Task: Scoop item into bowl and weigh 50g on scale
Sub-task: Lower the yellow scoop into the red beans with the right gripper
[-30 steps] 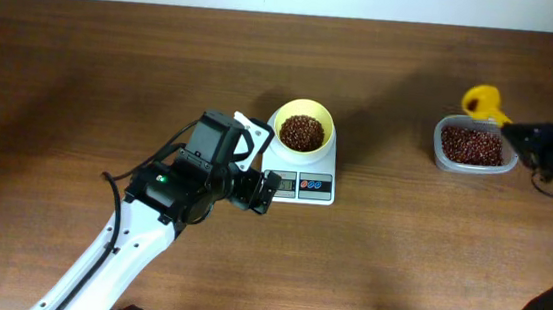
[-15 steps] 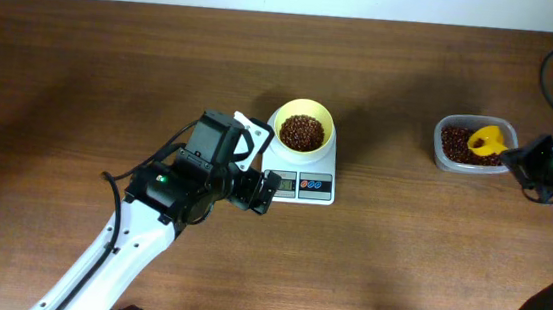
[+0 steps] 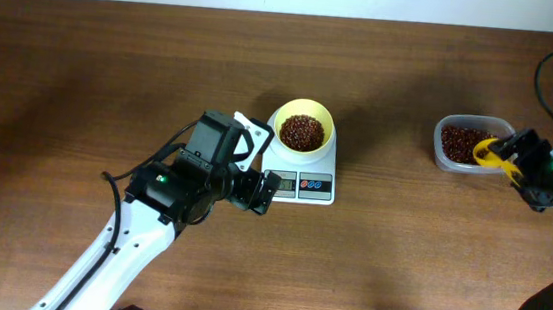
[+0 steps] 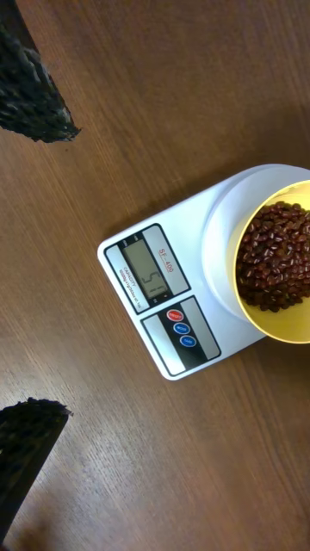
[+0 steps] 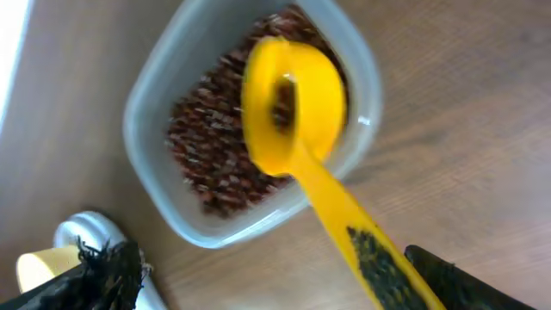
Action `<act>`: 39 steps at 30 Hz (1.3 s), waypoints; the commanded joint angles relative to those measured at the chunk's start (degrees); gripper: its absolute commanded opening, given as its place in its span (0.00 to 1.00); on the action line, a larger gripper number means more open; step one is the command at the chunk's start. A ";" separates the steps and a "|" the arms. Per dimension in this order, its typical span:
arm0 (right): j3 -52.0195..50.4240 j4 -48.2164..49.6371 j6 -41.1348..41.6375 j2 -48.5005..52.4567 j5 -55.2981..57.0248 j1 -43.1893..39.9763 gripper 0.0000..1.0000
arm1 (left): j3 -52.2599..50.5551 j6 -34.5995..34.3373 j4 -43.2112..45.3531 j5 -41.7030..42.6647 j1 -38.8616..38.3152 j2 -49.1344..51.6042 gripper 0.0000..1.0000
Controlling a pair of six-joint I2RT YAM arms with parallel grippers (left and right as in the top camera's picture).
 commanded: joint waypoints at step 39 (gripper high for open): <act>-0.20 0.94 -0.55 0.39 0.02 -0.04 0.98 | -0.17 -0.33 -0.09 -0.39 -0.20 -0.33 0.99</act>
